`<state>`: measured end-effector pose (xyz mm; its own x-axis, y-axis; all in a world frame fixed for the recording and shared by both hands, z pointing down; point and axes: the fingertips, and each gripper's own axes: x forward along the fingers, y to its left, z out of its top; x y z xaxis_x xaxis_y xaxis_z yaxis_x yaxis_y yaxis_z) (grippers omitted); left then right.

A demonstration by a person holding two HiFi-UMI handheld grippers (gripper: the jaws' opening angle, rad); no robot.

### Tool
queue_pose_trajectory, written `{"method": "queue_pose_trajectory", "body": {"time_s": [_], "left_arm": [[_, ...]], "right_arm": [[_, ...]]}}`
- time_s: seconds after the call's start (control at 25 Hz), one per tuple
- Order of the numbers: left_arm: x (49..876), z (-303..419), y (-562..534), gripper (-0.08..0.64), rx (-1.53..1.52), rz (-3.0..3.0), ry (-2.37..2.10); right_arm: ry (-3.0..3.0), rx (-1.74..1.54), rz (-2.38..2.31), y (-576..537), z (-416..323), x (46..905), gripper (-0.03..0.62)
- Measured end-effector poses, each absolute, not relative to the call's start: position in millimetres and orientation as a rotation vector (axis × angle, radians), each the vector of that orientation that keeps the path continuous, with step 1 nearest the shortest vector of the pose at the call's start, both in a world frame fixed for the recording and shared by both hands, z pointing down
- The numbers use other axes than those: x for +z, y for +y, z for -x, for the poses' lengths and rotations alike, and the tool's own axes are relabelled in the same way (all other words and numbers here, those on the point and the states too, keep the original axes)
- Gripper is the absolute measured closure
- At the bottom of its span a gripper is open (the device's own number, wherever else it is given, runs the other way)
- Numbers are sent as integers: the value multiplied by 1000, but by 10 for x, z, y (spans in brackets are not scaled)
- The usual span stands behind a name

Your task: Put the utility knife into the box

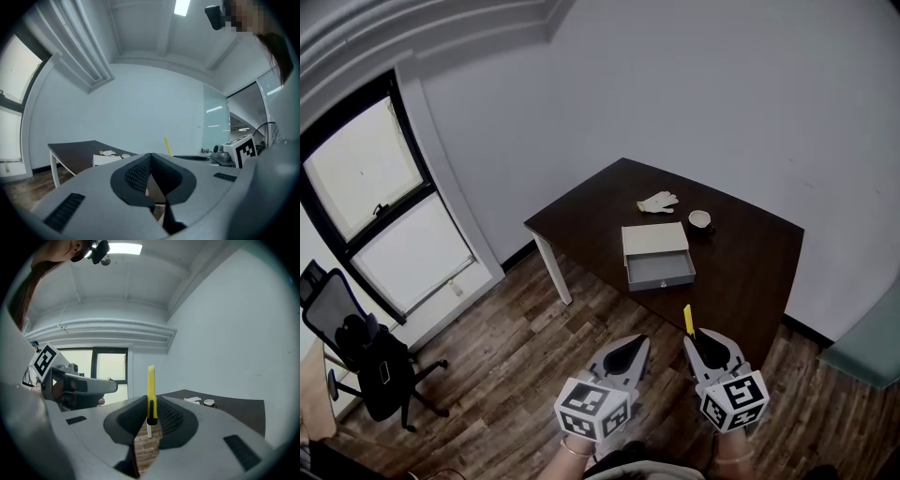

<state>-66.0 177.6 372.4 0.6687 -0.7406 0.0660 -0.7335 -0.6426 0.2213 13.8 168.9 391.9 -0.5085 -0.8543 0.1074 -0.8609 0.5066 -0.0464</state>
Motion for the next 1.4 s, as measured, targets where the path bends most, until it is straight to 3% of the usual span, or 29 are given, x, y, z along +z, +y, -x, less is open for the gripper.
{"method": "queue_pose_trajectory", "body": {"time_s": [0.56,1.4], "left_arm": [[3749,804,1515,543,-69,-2658,-1141],[3796,412,408,543,-46,-2671,-1149]], "right_arm": [[-2647,190,-1581,1373,-3,3883,523],[-2647,175,-1472,282,-230,3990,522]]}}
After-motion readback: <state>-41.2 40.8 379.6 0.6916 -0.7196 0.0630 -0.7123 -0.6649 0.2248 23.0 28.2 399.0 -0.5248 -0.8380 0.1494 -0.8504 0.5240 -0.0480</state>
